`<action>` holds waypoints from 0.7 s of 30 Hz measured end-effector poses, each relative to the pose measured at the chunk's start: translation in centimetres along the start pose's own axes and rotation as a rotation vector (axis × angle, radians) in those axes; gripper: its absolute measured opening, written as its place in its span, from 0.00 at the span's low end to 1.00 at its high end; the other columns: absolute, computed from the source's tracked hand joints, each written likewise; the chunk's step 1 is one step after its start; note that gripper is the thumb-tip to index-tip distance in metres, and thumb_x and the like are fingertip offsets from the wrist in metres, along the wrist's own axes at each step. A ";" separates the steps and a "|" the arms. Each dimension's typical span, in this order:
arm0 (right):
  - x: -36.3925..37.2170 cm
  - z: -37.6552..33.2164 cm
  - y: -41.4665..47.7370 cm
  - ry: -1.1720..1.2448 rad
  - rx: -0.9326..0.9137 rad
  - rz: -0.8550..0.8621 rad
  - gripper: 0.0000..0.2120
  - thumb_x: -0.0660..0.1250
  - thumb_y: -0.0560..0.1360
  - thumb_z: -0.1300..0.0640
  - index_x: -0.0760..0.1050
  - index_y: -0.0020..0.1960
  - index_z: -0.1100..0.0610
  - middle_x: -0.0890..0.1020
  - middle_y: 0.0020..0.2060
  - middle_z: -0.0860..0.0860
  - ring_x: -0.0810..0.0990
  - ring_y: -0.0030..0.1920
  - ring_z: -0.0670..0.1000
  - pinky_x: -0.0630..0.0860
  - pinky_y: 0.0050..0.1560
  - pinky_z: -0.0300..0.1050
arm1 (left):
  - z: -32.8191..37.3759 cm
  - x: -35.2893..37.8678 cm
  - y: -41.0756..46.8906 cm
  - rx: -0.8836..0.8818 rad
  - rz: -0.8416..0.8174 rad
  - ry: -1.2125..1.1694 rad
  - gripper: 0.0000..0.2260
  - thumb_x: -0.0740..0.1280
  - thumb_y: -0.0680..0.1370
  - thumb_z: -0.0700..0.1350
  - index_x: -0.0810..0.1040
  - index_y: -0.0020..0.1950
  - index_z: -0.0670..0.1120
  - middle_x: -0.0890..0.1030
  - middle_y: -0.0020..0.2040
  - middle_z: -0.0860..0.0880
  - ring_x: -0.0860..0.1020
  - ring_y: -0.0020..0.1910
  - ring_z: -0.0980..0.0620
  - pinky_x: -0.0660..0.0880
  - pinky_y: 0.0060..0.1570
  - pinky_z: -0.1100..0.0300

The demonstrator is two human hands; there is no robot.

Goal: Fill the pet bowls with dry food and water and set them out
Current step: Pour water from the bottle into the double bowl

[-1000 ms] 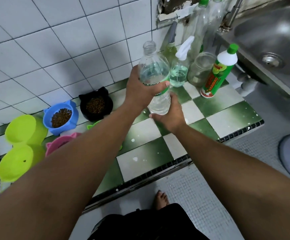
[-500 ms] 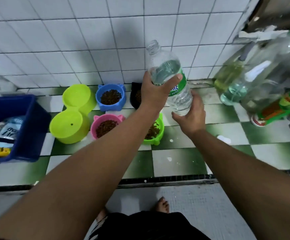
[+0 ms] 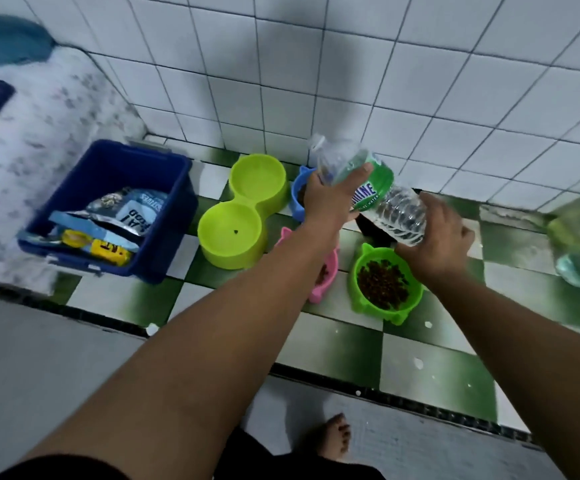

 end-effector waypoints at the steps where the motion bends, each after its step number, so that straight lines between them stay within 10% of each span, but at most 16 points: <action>1: 0.2 -0.3 0.3 -0.011 -0.007 -0.001 0.46 0.80 0.65 0.52 0.59 0.76 0.47 0.68 0.73 0.55 0.66 0.72 0.56 0.61 0.68 0.58 | 0.1 -0.3 0.5 -0.026 0.000 0.000 0.31 0.81 0.70 0.50 0.71 0.68 0.47 0.79 0.65 0.43 0.83 0.58 0.44 0.85 0.40 0.52; 21: 2.1 -3.6 2.9 -0.281 -0.141 -0.028 0.45 0.79 0.63 0.54 0.61 0.75 0.47 0.72 0.68 0.53 0.69 0.67 0.58 0.61 0.67 0.63 | -2.0 -5.3 5.7 -0.146 0.092 -0.109 0.38 0.82 0.67 0.54 0.70 0.72 0.49 0.81 0.64 0.41 0.85 0.54 0.40 0.85 0.40 0.49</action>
Point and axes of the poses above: each hand's wrist, its own y-axis towards the middle knuckle, its own x-axis out of the palm, z = x × y, the point moved 4 cm from there along y, towards the middle knuckle
